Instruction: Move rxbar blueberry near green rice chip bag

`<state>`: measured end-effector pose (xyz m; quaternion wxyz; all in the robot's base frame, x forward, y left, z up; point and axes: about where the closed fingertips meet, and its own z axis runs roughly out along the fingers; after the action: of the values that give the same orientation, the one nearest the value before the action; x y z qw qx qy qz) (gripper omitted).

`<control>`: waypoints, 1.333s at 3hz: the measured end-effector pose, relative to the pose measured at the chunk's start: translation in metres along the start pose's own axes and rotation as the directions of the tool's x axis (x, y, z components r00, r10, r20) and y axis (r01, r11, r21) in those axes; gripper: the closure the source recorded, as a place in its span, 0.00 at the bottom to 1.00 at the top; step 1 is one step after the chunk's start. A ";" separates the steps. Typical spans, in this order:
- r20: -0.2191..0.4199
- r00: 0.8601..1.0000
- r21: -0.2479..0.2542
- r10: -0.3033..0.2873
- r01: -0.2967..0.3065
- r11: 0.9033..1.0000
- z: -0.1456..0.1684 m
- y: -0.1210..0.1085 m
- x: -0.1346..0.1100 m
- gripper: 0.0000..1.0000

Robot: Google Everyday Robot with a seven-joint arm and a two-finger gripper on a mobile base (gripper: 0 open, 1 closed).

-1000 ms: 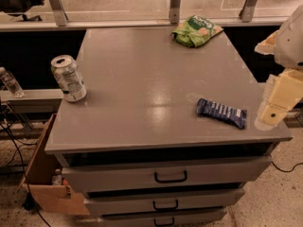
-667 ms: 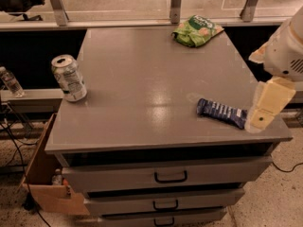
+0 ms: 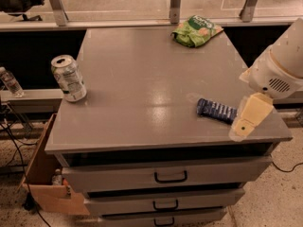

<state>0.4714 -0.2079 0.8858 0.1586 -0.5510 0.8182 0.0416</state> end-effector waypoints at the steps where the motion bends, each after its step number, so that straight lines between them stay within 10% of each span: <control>1: 0.082 0.995 -0.027 0.050 -0.048 0.998 0.029 -0.006 0.000 0.00; 4: 0.174 0.972 -0.069 0.160 -0.150 0.986 0.069 -0.023 -0.012 0.60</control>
Offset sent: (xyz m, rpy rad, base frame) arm 0.0523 0.0262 -0.0704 0.2588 0.0016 -0.0939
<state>0.5115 -0.1898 0.8264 0.2125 -0.4839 0.8396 0.1257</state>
